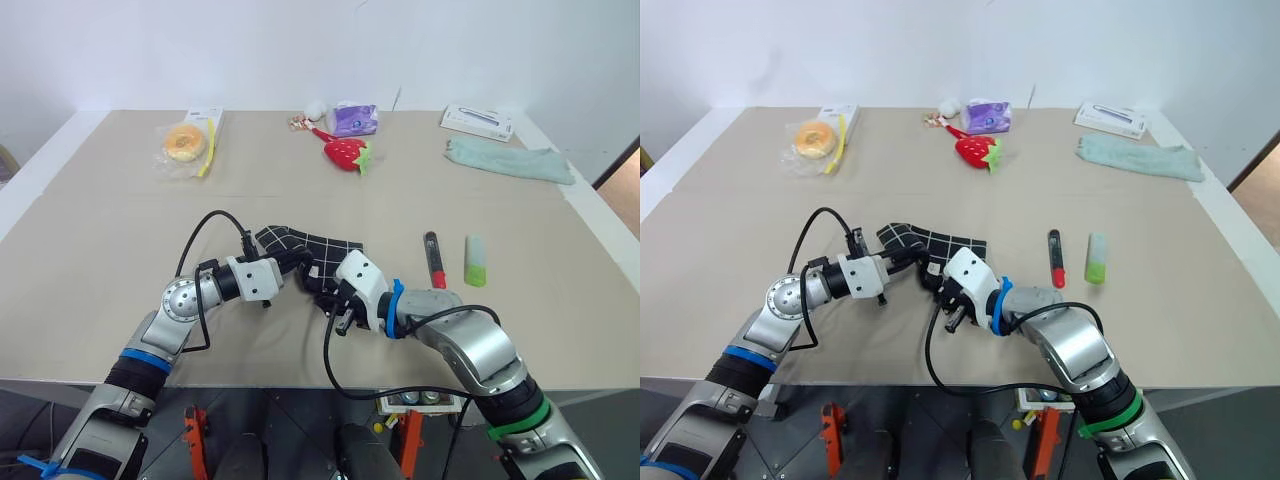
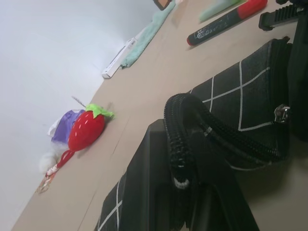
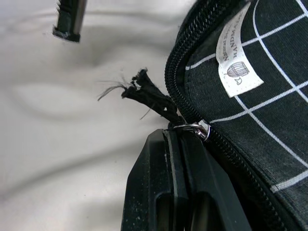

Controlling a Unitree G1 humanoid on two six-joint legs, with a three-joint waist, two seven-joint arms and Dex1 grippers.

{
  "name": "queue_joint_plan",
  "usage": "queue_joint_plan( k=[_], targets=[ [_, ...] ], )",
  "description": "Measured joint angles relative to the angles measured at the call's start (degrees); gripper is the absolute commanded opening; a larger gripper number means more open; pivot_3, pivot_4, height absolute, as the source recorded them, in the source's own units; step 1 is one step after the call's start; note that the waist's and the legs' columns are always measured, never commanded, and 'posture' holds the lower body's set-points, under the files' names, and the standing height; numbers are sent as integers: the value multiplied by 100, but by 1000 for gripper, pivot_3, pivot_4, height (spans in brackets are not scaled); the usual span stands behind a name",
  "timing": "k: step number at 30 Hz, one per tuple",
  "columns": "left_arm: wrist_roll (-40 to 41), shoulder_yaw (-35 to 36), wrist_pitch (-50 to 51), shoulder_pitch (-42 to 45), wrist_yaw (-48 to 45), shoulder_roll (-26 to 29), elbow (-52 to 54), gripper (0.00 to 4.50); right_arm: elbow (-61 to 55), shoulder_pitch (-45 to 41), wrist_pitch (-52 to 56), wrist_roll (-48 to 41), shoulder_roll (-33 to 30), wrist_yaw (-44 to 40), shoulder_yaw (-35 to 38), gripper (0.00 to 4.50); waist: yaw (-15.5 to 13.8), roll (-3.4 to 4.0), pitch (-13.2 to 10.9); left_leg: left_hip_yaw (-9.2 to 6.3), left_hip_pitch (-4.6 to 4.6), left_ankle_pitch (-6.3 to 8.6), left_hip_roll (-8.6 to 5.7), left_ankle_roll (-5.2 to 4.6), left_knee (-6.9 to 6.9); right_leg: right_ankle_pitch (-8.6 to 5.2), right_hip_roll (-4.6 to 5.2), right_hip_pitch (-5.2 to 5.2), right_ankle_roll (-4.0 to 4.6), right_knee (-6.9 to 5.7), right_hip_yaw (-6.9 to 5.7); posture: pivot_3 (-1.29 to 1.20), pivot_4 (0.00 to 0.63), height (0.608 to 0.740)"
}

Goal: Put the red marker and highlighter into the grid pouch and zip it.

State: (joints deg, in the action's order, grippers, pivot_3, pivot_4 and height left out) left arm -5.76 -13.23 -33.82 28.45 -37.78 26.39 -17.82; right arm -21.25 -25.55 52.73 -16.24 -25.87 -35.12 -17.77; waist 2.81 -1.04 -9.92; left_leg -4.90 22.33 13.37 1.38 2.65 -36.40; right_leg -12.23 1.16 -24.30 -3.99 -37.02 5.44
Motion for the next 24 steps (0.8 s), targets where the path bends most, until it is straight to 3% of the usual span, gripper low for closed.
queue_joint_plan(
  k=[4,7,11,15,24],
  targets=[
    [-1,19,2,-1,-2,2,7,0,-77,87,-47,-247,-78,-129,422,53,-4,0,0,1,1,0,-1,0,0,0,1,1,0,0,1,0,150,739],
    [-4,32,0,-5,-2,21,-2,0,-242,151,-32,-509,-337,-279,908,999,-5,0,0,0,1,0,-2,0,0,0,2,1,-1,0,0,0,150,739],
    [-57,27,-6,-3,-2,29,-159,0,-479,199,78,-998,-536,-460,1580,2997,3,-1,-1,1,0,0,-1,-1,0,0,0,1,0,0,1,0,150,739],
    [-59,27,-9,-1,-3,28,-179,0,-241,164,113,-977,-715,-221,1866,2997,-5,-1,-1,2,-1,0,-2,0,-2,1,1,3,-1,0,2,0,150,739],
    [-63,25,-10,7,-22,19,-187,0,1181,-292,364,173,-933,1127,1939,2997,-1,0,-1,10,0,2,-4,-4,3,-3,1,-2,-1,0,14,0,150,739]
  ],
)
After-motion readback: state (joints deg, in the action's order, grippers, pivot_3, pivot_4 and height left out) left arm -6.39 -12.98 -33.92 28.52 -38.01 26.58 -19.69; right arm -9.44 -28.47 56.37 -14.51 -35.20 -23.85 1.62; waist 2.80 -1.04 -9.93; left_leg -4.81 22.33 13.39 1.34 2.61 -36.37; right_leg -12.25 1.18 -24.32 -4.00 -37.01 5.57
